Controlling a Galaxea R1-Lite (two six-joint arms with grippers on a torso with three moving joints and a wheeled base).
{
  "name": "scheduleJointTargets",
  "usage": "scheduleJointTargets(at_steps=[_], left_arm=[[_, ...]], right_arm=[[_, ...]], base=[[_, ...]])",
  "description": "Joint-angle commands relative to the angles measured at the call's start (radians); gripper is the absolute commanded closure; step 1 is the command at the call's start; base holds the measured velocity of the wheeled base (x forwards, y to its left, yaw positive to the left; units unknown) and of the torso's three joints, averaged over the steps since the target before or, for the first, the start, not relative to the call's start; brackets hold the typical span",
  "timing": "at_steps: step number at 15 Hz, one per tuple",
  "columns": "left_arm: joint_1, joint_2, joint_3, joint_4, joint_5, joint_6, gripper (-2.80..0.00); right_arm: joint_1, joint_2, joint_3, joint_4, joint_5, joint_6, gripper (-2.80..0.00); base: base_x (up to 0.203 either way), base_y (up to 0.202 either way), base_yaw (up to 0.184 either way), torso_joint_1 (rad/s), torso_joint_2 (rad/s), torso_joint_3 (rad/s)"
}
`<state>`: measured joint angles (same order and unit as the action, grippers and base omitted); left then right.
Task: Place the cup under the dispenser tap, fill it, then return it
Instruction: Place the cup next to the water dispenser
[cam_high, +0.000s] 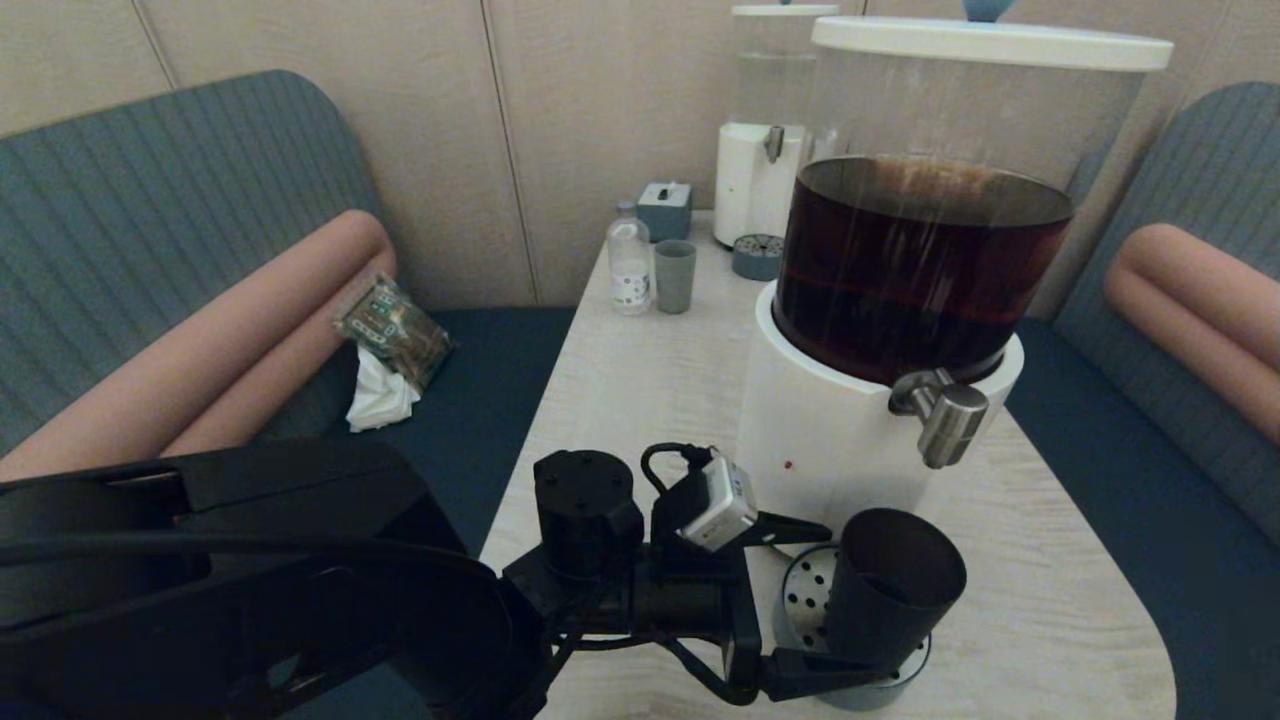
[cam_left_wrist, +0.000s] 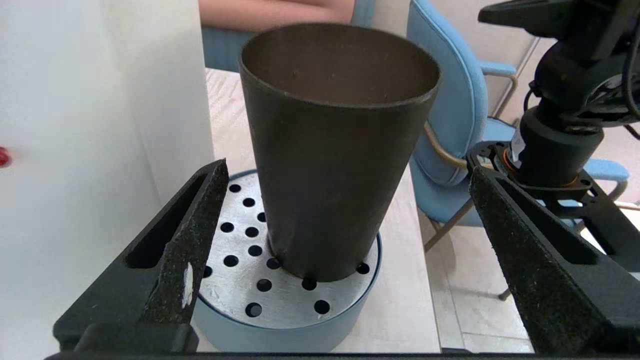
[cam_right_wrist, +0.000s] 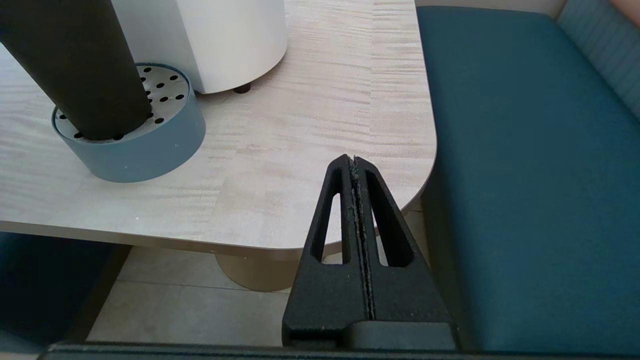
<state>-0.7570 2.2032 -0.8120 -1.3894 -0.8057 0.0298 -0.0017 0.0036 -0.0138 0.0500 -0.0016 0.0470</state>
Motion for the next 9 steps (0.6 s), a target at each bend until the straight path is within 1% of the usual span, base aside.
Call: scheduleJointTargets(at_steps=[1,9], left_arm=[[-0.002,0.013,-0.01,-0.006,-0.004,0.0,-2.8],[-0.002,0.052,-0.079,0.011,0.019,-0.004,-2.8]], right_arm=[[0.0,0.001,0.0,0.001,0.0,0.001,0.0],[0.0,0.001,0.0,0.001,0.0,0.001,0.0]], base=[[0.0,0.0,0.0,0.0,0.0,0.0],[0.0,0.0,0.0,0.0,0.0,0.0]])
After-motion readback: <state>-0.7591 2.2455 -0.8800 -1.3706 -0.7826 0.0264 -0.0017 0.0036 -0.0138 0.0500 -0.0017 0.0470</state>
